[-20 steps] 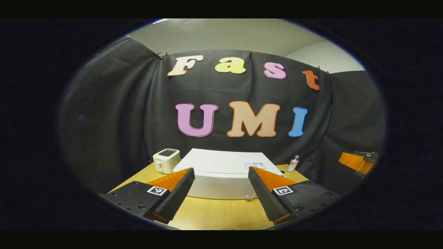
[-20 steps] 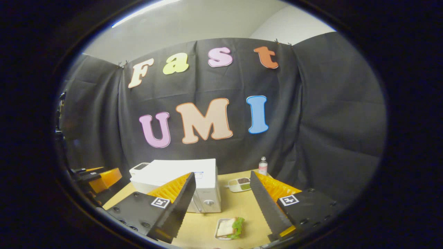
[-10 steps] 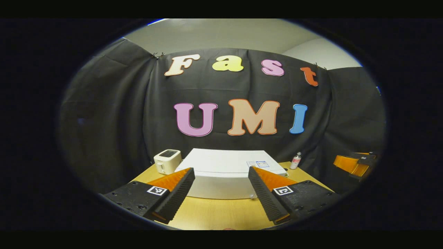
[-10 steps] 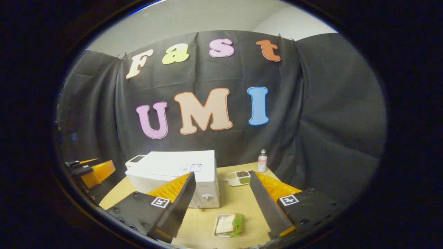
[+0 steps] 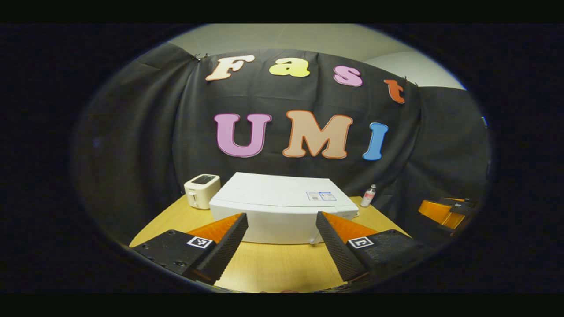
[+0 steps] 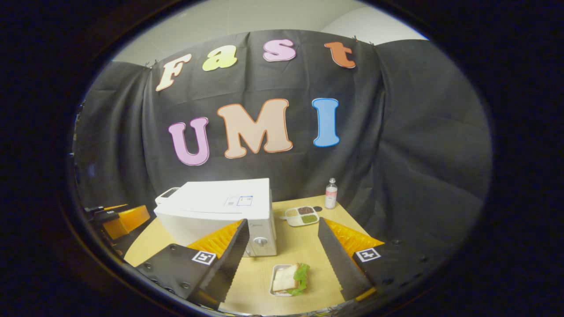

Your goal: Open the microwave oven with the left hand, put the food in, and close the microwave oven.

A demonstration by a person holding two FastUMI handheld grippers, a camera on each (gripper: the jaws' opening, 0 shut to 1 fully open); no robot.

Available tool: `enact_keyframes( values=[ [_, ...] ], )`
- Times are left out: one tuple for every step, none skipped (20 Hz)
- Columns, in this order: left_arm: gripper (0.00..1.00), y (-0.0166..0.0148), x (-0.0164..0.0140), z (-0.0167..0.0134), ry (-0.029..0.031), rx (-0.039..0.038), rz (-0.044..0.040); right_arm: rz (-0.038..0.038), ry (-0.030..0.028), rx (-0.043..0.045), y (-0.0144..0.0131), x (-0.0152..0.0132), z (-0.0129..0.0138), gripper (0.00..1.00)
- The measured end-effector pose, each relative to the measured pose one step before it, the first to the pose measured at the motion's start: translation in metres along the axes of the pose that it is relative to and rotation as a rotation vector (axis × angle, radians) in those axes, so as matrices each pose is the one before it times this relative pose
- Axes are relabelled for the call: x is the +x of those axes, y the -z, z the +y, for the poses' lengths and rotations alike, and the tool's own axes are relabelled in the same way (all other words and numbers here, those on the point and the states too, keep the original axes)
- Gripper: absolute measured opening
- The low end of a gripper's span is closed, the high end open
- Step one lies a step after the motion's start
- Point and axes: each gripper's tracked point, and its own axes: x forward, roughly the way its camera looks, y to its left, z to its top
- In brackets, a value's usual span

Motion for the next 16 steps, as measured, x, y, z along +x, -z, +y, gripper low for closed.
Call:
enact_keyframes(
  values=[
    [0.96,0.00755,0.00261,-0.00281,0.01396,-0.01034,0.01911,0.00682,-0.00086,-0.0004,0.00266,0.00015,0.00011,0.98],
    [0.96,0.00764,0.0026,-0.00365,0.0185,-0.01181,0.02071,0.00489,-0.00006,0.00302,0.00187,0.00032,0.00017,0.99],
    [0.96,0.0074,0.00339,-0.00407,0.01631,-0.0124,0.0208,0.00606,-0.0007,0.00489,0.00227,-0.00036,0.00002,0.98],
    [0.95,0.00716,0.00344,-0.00368,0.01623,-0.00879,0.01993,0.00487,0.00087,0.00607,0.00067,-0.00042,-0.00027,0.99],
    [0.94,0.00619,0.00312,-0.00312,0.01475,-0.00331,0.0173,0.00122,0.00231,0.00609,0.00091,-0.00026,-0.00062,0.99],
    [0.94,0.00524,0.00435,-0.00206,0.00605,0.00199,0.01557,-0.00141,0.00421,0.00503,-0.00065,-0.00015,-0.00175,0.98],
    [0.93,0.00579,0.00664,-0.00303,0.01226,0.00515,0.01265,-0.00048,0.0042,0.00344,0.00045,-0.00024,-0.00128,0.92],
    [0.92,0.00602,0.00491,-0.0034,0.01122,0.00324,0.01213,-0.00025,0.00483,0.00117,-0.00026,0.00031,-0.00215,0.92],
    [0.92,0.00556,0.0052,-0.00416,0.01597,-0.00165,0.01422,0.00035,0.00617,-0.00112,0.0004,0.00014,-0.00232,0.92],
    [0.92,0.00609,0.005,-0.00652,0.02227,-0.00335,0.01251,0.0005,0.00696,-0.00162,0.00047,0.00038,-0.00359,0.92],
    [0.92,0.00593,0.00503,-0.00498,0.01763,-0.0006,0.01485,0.00009,0.00694,-0.00118,0.00017,-0.00101,-0.00262,0.92],
    [0.92,0.00573,0.00665,-0.00414,0.01763,0.00099,0.01059,0.00177,0.00733,0.00096,-0.00041,-0.00059,-0.00349,0.92],
    [0.92,0.00592,0.00646,-0.00347,0.01459,0.00309,0.01443,0.00093,0.00664,0.00338,0.00099,-0.00032,-0.00391,0.92],
    [0.92,0.0058,0.00643,-0.0046,0.01694,-0.00285,0.01262,0.00221,0.00571,0.00236,0.00048,-0.00014,-0.00325,0.92],
    [0.87,0.00467,0.00711,-0.00387,0.01307,-0.00953,0.01212,0.00306,0.00559,-0.00048,0.00085,-0.00089,-0.00143,0.92],
    [0.87,0.00698,0.00766,-0.00284,0.01511,-0.00955,0.01731,0.00426,0.00623,-0.00314,0.00091,-0.00042,-0.00312,0.92]
  ],
)
